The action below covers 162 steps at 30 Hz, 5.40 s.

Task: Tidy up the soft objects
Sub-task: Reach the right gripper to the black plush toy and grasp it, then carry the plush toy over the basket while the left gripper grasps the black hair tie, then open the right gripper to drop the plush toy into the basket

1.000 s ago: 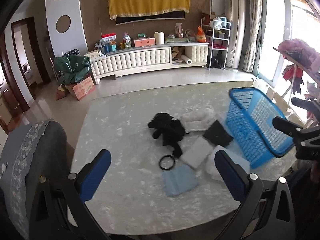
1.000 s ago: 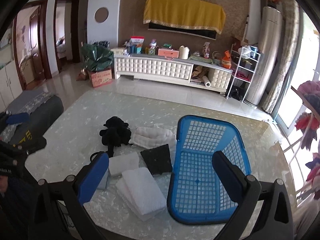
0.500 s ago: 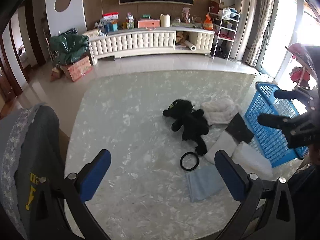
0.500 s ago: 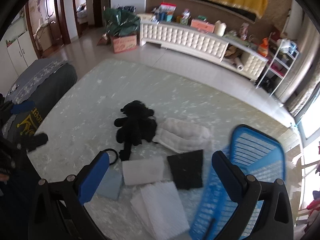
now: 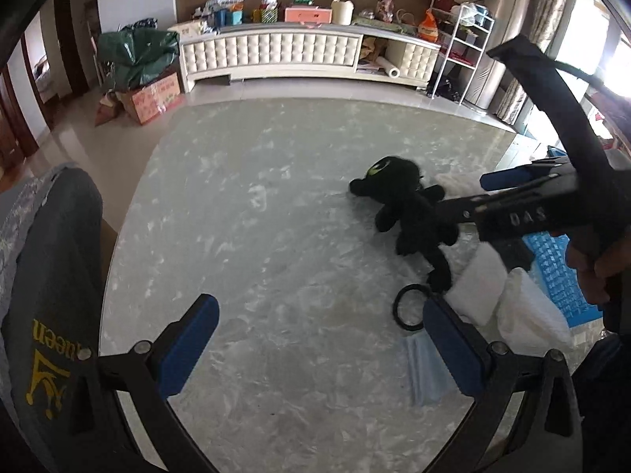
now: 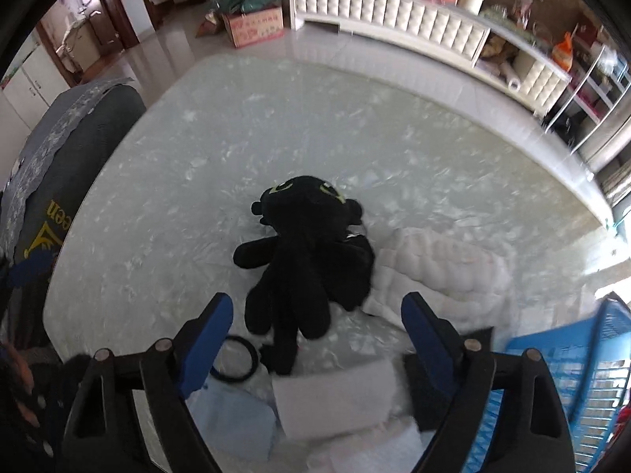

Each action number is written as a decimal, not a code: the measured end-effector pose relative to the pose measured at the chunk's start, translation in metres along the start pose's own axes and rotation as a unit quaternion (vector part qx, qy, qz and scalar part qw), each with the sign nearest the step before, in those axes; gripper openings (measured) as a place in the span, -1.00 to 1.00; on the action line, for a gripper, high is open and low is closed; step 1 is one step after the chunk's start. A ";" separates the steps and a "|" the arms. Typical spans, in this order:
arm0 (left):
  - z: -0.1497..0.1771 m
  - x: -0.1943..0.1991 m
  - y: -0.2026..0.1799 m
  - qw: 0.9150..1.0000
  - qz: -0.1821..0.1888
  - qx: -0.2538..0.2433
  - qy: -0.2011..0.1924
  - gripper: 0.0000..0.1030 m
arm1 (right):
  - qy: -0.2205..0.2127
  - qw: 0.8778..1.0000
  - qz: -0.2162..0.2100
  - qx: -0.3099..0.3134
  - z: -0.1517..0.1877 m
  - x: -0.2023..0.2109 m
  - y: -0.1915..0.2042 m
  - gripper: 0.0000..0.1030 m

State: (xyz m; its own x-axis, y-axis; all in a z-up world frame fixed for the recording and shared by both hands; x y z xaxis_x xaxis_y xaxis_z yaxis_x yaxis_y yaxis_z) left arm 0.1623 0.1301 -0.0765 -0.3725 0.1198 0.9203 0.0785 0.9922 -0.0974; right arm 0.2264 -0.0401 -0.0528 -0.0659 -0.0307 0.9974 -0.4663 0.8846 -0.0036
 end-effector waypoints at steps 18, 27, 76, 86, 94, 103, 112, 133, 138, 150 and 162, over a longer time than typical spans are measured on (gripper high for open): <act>0.004 -0.028 0.025 0.999 0.016 0.005 0.038 1.00 | 0.097 0.995 0.022 0.002 -0.043 -0.058 0.003 0.34; 0.005 -0.034 0.013 0.998 0.025 -0.019 0.051 1.00 | 0.079 0.997 -0.007 0.004 -0.038 -0.040 -0.002 -0.19; -0.023 -0.106 -0.088 0.981 -0.012 -0.122 0.147 -0.82 | -0.069 0.997 -0.031 -0.020 0.082 0.146 -0.115 -0.21; -0.011 -0.098 -0.098 0.982 -0.013 -0.116 0.151 -0.93 | -0.097 0.994 -0.026 -0.036 0.099 0.177 -0.126 -0.21; -0.009 -0.066 -0.092 0.986 -0.001 -0.103 0.128 -0.93 | -0.105 0.994 -0.006 -0.042 0.123 0.199 -0.139 -0.21; -0.005 -0.028 -0.107 0.987 0.010 -0.116 0.107 -0.93 | -0.067 0.996 0.036 -0.048 0.149 0.185 -0.160 -0.21; -0.009 -0.008 -0.128 0.987 0.020 -0.133 0.091 -0.93 | 0.002 0.997 0.017 -0.073 0.163 0.113 -0.169 -0.21; -0.011 0.008 -0.147 0.985 0.027 -0.153 0.074 -0.93 | 0.087 0.994 0.053 -0.049 0.154 -0.005 -0.104 -0.19; -0.014 0.018 -0.159 0.984 0.031 -0.160 0.064 -0.93 | 0.081 0.993 0.065 -0.050 0.155 -0.014 -0.094 -0.17; -0.021 0.045 -0.196 0.982 0.042 -0.180 0.034 -0.93 | 0.059 0.995 0.073 -0.044 0.188 -0.028 -0.086 -0.09; -0.026 0.052 -0.248 0.973 0.050 -0.224 0.019 -0.93 | -0.019 0.992 0.117 -0.043 0.207 0.016 -0.081 0.82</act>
State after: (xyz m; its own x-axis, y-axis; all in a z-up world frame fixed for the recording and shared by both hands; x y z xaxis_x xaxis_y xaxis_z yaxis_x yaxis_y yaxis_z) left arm 0.1479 -0.1103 0.0055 -0.3089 0.2062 0.9285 0.5106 0.8595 -0.0210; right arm 0.0807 -0.2080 -0.0513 -0.1972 0.1639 0.9666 -0.3571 0.9062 -0.2265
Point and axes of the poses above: each gripper's, at about its wrist camera, not at the fingertips, and x roughly against the way its jaws point, y to its left, z to its underside, the point moved 1 cm from there along -x, roughly the way its jaws point, and after that the axes turned 11 degrees about y, right-handed, at the moved point
